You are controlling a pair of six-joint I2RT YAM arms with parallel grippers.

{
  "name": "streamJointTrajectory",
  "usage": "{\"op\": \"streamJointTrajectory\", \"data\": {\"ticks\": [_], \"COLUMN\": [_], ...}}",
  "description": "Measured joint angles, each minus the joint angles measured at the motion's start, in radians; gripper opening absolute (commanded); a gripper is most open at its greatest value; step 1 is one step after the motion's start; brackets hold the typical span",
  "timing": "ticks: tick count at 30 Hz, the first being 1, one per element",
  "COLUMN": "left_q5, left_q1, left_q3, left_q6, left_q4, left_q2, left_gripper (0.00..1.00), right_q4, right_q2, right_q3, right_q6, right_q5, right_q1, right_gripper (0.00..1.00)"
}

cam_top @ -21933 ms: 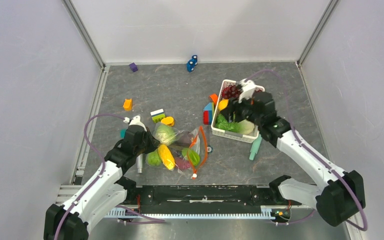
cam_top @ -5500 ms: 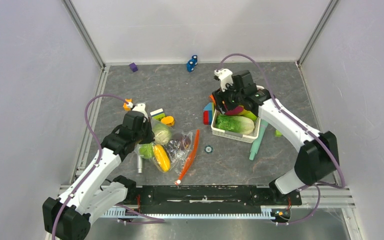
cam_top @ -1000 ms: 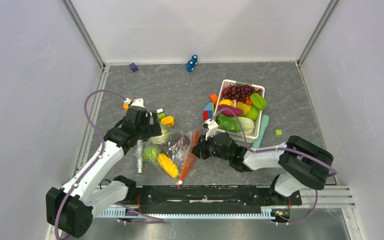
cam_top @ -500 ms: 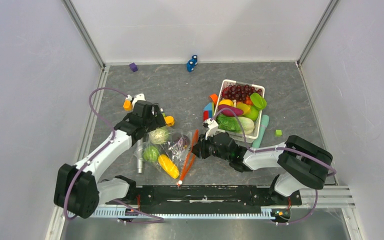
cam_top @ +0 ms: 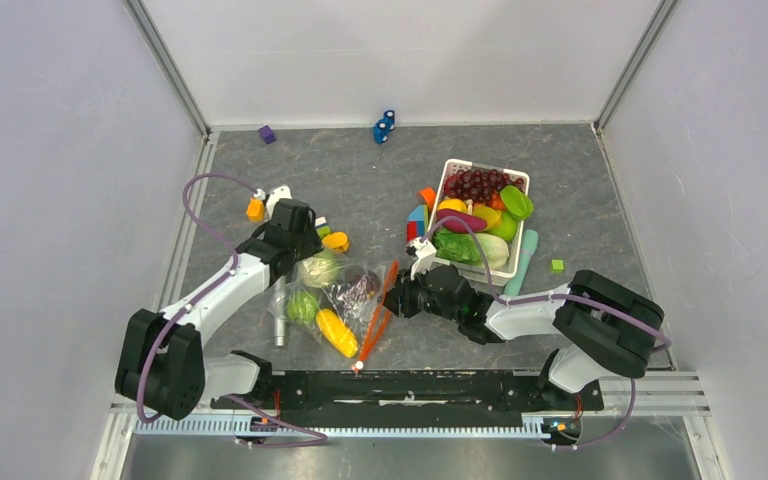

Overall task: Open the zip-top bag and remove the fake food
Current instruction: Pick up the fake fruit from the zipper food storage bag.

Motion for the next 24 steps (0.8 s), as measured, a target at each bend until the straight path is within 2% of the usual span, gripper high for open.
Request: {"op": "streamJointTrajectory", "data": {"ticks": [5,8,19,24], "left_q5": [0.016,0.036,0.117,0.137], "left_q1": [0.000,0.001,0.007,0.012], "left_q3": [-0.017,-0.031,-0.106,-0.135], "left_q6": [-0.001,0.002,0.002,0.002], "left_q4": [0.035,0.062,0.153,0.190], "left_q2": [0.000,0.000,0.000,-0.002], "left_gripper": [0.15,0.05,0.02,0.02], "right_q4": [0.000,-0.002,-0.011,-0.053], "right_q2": [0.000,0.002,0.057,0.070], "right_q3": [0.000,0.006,0.068,0.100], "right_q6": [-0.004,-0.010,-0.027,-0.034], "right_q5": [0.007,0.010,0.013,0.041], "right_q1": [0.000,0.000,0.000,0.000], "right_gripper": [0.34,0.38,0.53,0.65]}}
